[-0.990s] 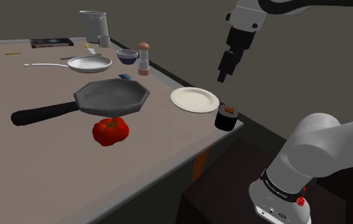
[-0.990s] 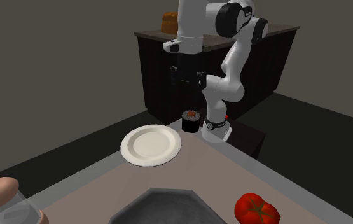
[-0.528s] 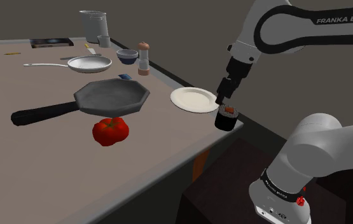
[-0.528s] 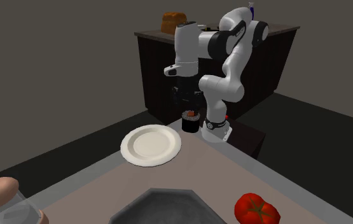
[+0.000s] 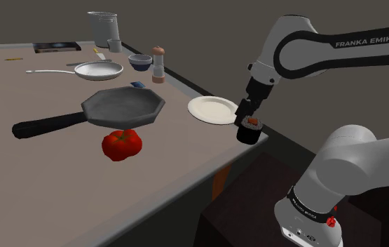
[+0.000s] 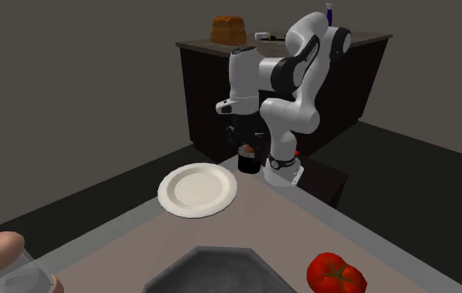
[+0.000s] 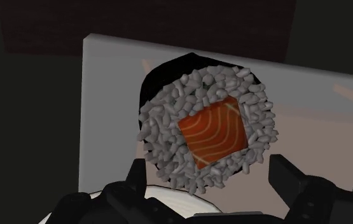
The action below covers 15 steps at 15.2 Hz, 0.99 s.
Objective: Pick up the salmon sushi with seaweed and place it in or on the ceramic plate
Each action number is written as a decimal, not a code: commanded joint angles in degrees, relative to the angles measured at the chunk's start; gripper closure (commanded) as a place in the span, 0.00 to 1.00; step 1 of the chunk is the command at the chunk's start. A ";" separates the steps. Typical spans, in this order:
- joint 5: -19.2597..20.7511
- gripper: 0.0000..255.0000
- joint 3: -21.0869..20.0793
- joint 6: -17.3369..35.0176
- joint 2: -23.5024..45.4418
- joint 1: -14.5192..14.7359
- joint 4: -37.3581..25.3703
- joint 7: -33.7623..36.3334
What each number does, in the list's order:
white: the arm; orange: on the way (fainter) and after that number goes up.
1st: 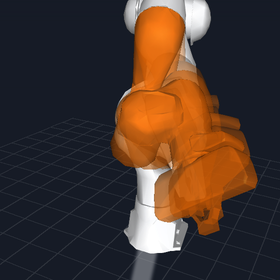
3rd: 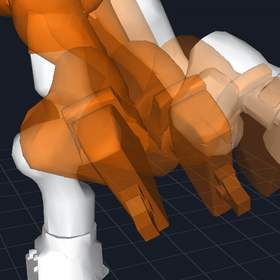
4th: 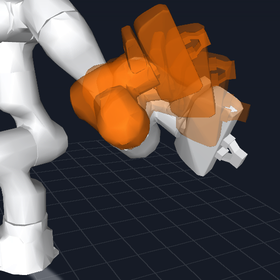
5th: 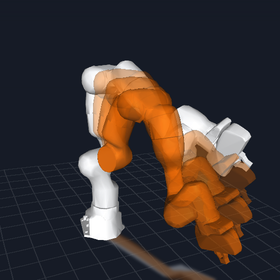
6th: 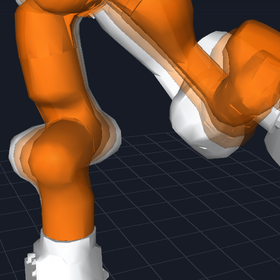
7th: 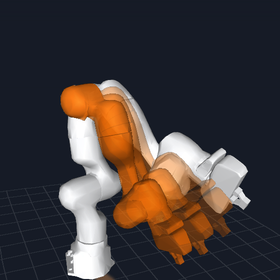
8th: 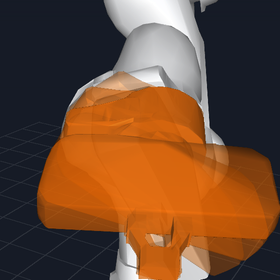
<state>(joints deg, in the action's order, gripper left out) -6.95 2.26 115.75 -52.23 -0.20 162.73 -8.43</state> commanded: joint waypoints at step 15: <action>-0.18 1.00 -0.13 1.19 0.22 0.14 0.92 0.02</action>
<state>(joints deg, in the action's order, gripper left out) -7.13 2.13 116.98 -52.02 -0.06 163.59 -8.42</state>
